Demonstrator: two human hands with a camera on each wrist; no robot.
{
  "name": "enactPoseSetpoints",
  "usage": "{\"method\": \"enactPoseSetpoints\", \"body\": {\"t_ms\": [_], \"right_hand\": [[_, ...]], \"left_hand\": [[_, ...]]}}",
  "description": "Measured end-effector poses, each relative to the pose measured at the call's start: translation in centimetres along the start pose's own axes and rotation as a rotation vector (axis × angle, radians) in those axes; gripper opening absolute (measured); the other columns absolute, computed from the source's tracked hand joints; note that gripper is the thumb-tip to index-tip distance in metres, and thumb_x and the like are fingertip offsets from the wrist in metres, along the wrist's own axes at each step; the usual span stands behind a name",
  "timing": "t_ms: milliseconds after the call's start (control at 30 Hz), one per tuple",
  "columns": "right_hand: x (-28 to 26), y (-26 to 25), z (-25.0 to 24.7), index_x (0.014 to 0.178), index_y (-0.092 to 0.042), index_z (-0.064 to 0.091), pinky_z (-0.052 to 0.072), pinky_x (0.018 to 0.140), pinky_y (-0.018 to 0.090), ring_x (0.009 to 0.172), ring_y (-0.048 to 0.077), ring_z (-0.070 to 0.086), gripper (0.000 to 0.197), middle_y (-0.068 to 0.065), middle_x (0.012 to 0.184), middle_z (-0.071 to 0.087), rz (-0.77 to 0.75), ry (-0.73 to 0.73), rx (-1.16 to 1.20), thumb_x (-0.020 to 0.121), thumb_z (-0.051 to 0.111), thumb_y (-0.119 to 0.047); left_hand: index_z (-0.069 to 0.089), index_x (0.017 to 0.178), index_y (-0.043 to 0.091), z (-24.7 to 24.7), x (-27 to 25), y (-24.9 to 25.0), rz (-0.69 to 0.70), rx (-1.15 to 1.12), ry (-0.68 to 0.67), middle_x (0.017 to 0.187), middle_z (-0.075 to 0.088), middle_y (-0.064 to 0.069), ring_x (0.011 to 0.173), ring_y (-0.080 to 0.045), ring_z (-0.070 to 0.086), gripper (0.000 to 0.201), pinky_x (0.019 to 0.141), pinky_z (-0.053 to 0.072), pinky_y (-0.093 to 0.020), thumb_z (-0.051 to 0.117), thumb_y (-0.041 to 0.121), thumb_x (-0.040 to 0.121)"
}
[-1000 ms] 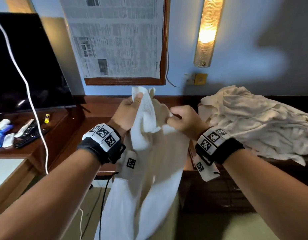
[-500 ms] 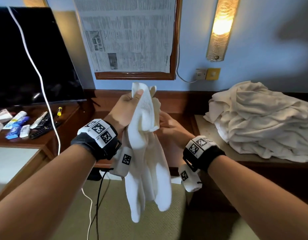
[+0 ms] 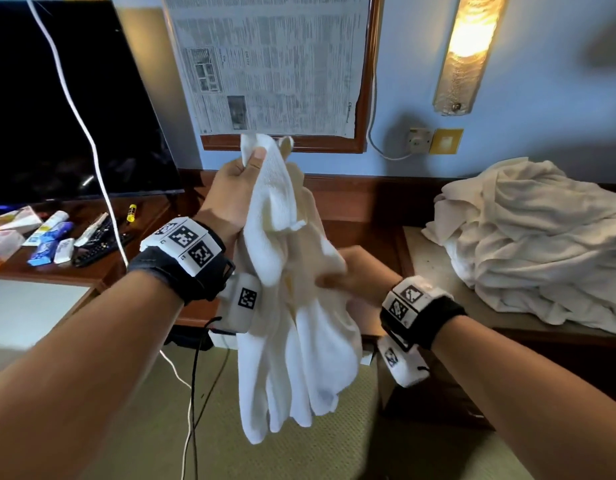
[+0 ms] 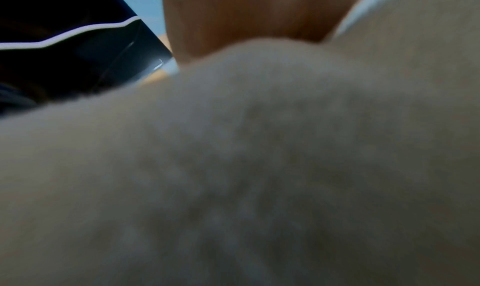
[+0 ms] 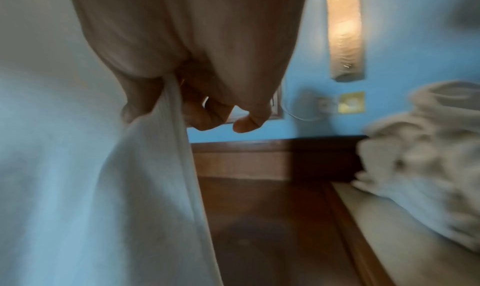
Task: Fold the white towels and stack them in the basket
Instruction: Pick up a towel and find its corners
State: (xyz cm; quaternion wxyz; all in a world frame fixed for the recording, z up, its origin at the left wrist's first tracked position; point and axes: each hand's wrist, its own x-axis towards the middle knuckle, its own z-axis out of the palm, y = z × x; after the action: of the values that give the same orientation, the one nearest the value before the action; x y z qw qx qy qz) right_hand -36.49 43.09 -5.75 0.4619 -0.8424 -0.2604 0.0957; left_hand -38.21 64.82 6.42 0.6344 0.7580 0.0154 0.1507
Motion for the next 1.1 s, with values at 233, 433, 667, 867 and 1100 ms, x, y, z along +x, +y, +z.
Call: {"method": "enactPoseSetpoints", "body": {"t_ms": [233, 433, 667, 867, 1100], "right_hand": [[-1.3, 8.1, -2.2, 0.059, -0.032, 0.066, 0.038, 0.060, 0.029, 0.057, 0.008, 0.047, 0.029, -0.014, 0.054, 0.053, 0.241, 0.227, -0.136, 0.085, 0.073, -0.020], [2.4, -1.2, -3.5, 0.082, -0.002, 0.070, 0.050, 0.067, 0.033, 0.073, 0.020, 0.065, 0.006, 0.009, 0.078, 0.070, -0.223, 0.396, -0.059, 0.084, 0.066, -0.006], [3.9, -7.3, -5.5, 0.059, -0.016, 0.041, 0.034, 0.061, 0.031, 0.062, 0.015, 0.046, 0.034, -0.002, 0.060, 0.047, -0.204, 0.303, -0.251, 0.086, 0.054, -0.001], [0.9, -3.0, -5.9, 0.075, -0.004, 0.065, 0.043, 0.061, 0.028, 0.066, 0.008, 0.054, 0.037, 0.004, 0.073, 0.065, -0.061, 0.102, -0.239, 0.076, 0.084, -0.037], [-1.3, 5.2, -2.0, 0.085, -0.017, 0.076, 0.056, 0.078, 0.034, 0.082, 0.018, 0.071, 0.008, 0.003, 0.083, 0.075, 0.283, -0.008, -0.288, 0.083, 0.076, -0.025]], "left_hand": [[0.064, 0.084, 0.013, -2.2, -0.8, -0.8, -0.037, -0.008, 0.029, 0.066, 0.071, 0.007, 0.069, -0.011, 0.068, 0.034, 0.078, 0.055, -0.033, 0.046, 0.029, 0.107], [0.069, 0.095, 0.012, 1.6, -2.9, -2.0, -0.107, -0.060, -0.072, 0.087, 0.074, 0.000, 0.086, -0.019, 0.069, 0.035, 0.071, 0.052, -0.024, 0.044, 0.033, 0.107], [0.061, 0.084, 0.011, 4.6, -2.8, -2.9, -0.064, 0.010, -0.060, 0.080, 0.061, -0.013, 0.076, -0.024, 0.056, 0.042, 0.074, 0.045, -0.037, 0.046, 0.044, 0.104], [0.059, 0.083, 0.026, 3.7, -1.5, -2.8, 0.020, -0.036, 0.063, 0.086, 0.063, 0.000, 0.092, -0.027, 0.059, 0.027, 0.097, 0.049, -0.053, 0.049, 0.044, 0.101], [0.056, 0.077, 0.020, 5.0, -1.5, -2.4, 0.010, -0.133, 0.041, 0.063, 0.063, 0.013, 0.071, -0.010, 0.062, 0.033, 0.078, 0.052, -0.030, 0.044, 0.022, 0.108]]}}
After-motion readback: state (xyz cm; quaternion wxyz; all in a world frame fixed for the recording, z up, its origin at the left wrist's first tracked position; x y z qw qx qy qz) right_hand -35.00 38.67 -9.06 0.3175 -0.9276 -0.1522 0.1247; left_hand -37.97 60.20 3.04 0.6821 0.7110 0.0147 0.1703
